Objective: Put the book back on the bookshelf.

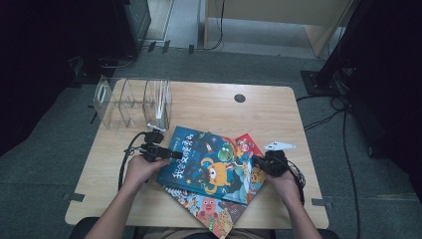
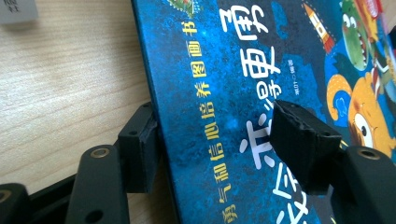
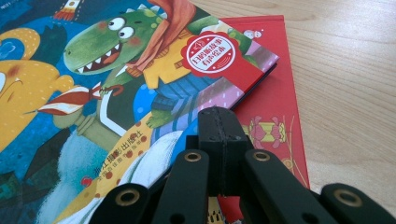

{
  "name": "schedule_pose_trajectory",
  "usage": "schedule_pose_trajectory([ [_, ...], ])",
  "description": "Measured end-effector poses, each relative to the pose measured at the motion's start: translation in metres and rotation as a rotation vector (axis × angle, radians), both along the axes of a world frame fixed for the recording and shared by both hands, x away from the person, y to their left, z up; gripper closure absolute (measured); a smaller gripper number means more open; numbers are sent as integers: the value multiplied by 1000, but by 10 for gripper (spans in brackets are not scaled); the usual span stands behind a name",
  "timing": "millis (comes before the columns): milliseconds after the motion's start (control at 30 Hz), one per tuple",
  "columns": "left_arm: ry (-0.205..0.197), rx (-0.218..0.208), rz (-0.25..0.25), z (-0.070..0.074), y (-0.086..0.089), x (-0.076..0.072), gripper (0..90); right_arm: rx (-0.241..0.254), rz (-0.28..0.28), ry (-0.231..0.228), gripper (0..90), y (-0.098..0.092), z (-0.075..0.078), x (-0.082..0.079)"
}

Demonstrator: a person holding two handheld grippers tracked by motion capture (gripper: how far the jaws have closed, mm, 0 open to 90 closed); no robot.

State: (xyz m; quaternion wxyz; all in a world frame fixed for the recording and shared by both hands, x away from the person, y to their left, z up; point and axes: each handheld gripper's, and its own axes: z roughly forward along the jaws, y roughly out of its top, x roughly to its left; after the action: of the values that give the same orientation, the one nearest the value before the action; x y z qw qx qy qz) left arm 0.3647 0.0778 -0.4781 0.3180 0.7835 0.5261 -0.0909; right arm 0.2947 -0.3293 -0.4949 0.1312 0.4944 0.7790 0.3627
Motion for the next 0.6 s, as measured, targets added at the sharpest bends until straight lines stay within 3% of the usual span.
schedule_pose_trajectory([
  [233,-15,-28,29,16,1,-3,417,-4,-2,5,900,0,1,0],
  [367,-18,-76,39,27,3,-2,430,-6,-4,9,900,0,1,0],
  [433,-17,-92,27,36,3,-2,451,-6,-3,9,900,0,1,1],
  [600,-21,-87,-22,59,-2,1,483,20,-5,0,900,0,3,0],
])
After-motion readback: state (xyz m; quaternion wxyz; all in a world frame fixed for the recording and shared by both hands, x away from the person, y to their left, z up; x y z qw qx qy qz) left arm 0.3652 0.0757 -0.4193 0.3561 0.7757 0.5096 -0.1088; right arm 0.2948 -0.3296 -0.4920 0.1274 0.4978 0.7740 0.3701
